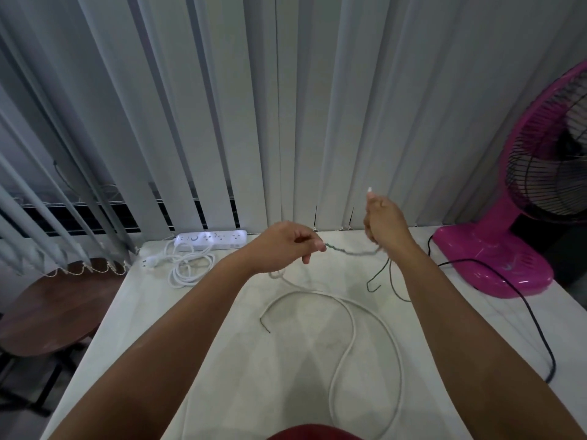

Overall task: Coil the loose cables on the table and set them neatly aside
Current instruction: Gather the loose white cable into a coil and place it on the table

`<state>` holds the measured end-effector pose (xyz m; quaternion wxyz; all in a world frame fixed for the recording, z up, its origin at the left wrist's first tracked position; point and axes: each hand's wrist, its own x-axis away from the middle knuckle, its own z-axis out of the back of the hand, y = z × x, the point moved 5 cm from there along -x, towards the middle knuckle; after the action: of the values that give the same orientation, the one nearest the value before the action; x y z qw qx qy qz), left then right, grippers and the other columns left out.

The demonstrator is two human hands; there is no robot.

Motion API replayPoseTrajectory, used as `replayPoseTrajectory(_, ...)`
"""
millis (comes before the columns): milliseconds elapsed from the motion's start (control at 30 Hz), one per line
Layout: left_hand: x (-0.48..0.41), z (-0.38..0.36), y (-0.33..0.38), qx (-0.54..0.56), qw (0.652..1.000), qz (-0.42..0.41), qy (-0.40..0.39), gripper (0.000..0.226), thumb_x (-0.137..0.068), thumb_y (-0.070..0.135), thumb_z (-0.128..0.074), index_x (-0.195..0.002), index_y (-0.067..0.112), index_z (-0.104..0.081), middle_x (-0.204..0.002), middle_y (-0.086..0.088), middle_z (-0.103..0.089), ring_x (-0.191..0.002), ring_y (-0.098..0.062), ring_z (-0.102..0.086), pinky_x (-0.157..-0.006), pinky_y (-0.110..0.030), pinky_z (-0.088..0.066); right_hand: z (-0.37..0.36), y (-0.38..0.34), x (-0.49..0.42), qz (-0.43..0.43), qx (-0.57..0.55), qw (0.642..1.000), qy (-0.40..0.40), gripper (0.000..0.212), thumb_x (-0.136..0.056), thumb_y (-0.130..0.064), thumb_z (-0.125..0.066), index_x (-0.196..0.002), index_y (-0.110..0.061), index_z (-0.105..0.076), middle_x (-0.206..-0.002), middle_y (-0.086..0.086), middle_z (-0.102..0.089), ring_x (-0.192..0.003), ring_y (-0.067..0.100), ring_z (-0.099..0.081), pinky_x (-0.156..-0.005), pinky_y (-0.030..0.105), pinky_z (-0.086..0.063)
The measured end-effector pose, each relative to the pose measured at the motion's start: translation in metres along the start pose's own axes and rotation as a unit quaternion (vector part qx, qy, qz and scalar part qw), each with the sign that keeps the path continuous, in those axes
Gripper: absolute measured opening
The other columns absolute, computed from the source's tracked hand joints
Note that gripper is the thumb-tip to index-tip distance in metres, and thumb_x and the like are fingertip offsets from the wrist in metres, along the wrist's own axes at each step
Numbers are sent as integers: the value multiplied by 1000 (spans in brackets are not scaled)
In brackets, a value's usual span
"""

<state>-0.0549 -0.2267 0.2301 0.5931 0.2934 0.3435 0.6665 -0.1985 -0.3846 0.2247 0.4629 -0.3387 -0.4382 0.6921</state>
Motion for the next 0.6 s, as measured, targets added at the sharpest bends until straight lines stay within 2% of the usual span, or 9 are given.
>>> replayPoseTrajectory(100, -9, -18, 19, -116, 991, -17, -59, 19, -92, 34, -56, -87, 30, -73, -59, 12, -64, -44, 5, -49, -43, -6, -33, -14, 5, 12, -77, -118, 985, -97, 36, -102, -39, -33, -81, -13, -47, -54, 3, -48, -44, 19, -62, -47, 27, -53)
replayPoseTrajectory(200, -17, -28, 32, -157, 983, -25, -89, 21, -93, 33, -55, -86, 26, -74, -62, 7, -66, -44, 7, -49, -47, -7, -35, -26, 3, 25, -109, -195, 964, -147, 32, -100, -32, -37, -92, -5, -51, -51, 4, -55, -47, 23, -65, -45, 29, -54)
replayPoseTrajectory(267, -21, -25, 36, -142, 986, -31, -84, 25, -92, 34, -56, -73, 30, -72, -58, 11, -65, -44, 4, -47, -50, -10, -36, -30, 1, 33, -112, -192, 962, -156, 32, -99, -30, -39, -95, -2, -54, -51, 5, -59, -44, 21, -62, -43, 26, -51)
replayPoseTrajectory(333, -24, -17, 38, -87, 993, -42, -60, 30, -92, 35, -58, -64, 31, -68, -57, 12, -66, -41, 3, -45, -45, -6, -33, -34, 4, 41, -119, -190, 958, -178, 35, -98, -29, -39, -95, 1, -57, -56, 11, -62, -46, 24, -62, -46, 28, -51)
replayPoseTrajectory(400, -29, -6, 34, -63, 997, -35, -31, 25, -89, 39, -61, -71, 24, -70, -60, 7, -69, -38, 3, -43, -41, -7, -32, -37, 9, 50, -126, -179, 950, -224, 34, -99, -29, -36, -88, -4, -57, -58, 13, -59, -38, 22, -53, -41, 24, -44)
replayPoseTrajectory(467, -35, 6, 24, -82, 997, -12, 1, 30, -81, 49, -67, -74, 20, -66, -56, 7, -66, -38, 2, -43, -40, -9, -32, -39, 13, 56, -142, -161, 936, -281, 31, -99, -31, -35, -79, -13, -51, -49, 4, -49, -30, 13, -32, -35, 17, -25)
replayPoseTrajectory(533, -39, 14, 10, -103, 994, 16, 44, 43, -69, 59, -73, -71, 20, -56, -53, 10, -57, -43, 0, -43, -46, -15, -34, -41, 15, 61, -180, -183, 903, -343, 32, -97, -36, -38, -73, -18, -48, -44, -3, -37, -30, 7, -19, -34, 15, -14)
replayPoseTrajectory(600, -40, 15, 0, -116, 990, 12, 81, 49, -64, 65, -72, -71, 21, -53, -57, 11, -51, -50, -5, -42, -52, -22, -35, -42, 14, 64, -224, -234, 859, -397, 37, -99, -40, -38, -71, -18, -48, -41, -6, -31, -27, 4, -17, -30, 13, -12)
